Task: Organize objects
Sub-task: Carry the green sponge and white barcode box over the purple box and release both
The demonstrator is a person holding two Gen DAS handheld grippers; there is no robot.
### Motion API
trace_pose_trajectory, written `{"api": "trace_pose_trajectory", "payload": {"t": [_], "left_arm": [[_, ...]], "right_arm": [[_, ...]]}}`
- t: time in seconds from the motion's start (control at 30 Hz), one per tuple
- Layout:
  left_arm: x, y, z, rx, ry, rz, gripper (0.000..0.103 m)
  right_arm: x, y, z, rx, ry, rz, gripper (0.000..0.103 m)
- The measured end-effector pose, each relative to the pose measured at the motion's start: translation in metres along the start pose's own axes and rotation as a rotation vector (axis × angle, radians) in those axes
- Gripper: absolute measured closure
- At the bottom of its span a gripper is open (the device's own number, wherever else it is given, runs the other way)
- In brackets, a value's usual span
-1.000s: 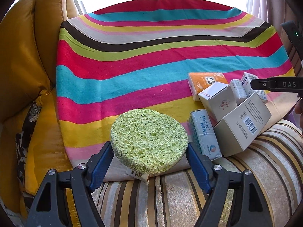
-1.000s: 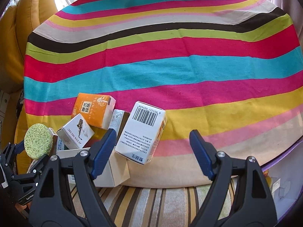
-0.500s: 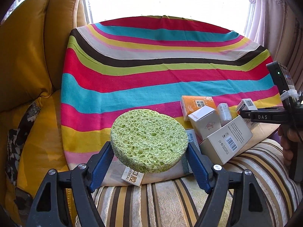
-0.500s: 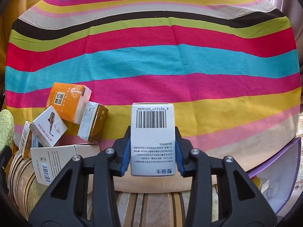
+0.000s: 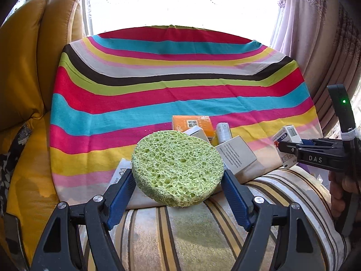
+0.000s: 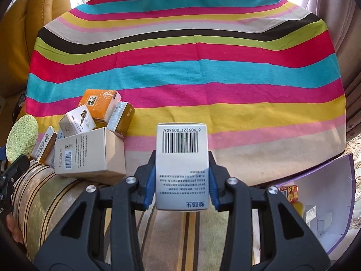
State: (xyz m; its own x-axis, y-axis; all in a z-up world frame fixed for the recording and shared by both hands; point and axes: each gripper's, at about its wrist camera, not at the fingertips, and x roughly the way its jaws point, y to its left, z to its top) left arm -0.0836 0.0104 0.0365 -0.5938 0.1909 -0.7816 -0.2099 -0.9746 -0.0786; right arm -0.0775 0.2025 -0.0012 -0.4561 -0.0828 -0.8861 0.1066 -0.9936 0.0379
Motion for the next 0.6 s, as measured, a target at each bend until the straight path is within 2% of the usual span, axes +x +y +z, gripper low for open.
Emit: {"api": "trace_pose_trajectory", "payload": {"t": [0.27, 0.6], "left_arm": [[-0.003, -0.06, -0.002, 0.087, 0.013, -0.088, 0.025], [-0.007, -0.139, -0.006, 0.198, 0.04, -0.197, 0.025]], "right_arm": [[-0.039, -0.034, -0.029, 0.054, -0.04, 0.011, 0.06], [-0.067, -0.104, -0.074, 0.13, -0.057, -0.049, 0.06]]}}
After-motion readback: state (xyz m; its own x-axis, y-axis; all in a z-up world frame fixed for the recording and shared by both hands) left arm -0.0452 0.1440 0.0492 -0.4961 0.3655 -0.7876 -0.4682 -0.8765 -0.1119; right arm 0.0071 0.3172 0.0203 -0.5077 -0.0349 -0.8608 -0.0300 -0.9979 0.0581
